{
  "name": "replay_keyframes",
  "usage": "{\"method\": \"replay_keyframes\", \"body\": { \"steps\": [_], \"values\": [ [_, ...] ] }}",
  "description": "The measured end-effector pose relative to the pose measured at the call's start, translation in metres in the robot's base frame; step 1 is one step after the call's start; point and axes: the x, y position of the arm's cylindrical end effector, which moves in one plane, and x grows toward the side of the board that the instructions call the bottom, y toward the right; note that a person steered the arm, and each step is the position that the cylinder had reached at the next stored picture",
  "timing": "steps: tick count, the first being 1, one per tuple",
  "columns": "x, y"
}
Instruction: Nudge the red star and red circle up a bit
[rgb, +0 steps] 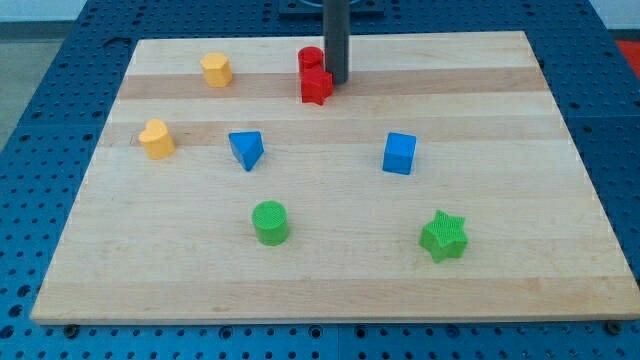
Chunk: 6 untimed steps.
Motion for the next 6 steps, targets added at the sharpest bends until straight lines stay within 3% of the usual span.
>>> {"method": "replay_keyframes", "body": {
  "steps": [1, 2, 3, 5, 6],
  "values": [
    [0.034, 0.024],
    [0.076, -0.009],
    [0.076, -0.042],
    [0.034, -0.031],
    [0.060, -0.065]
  ]
}}
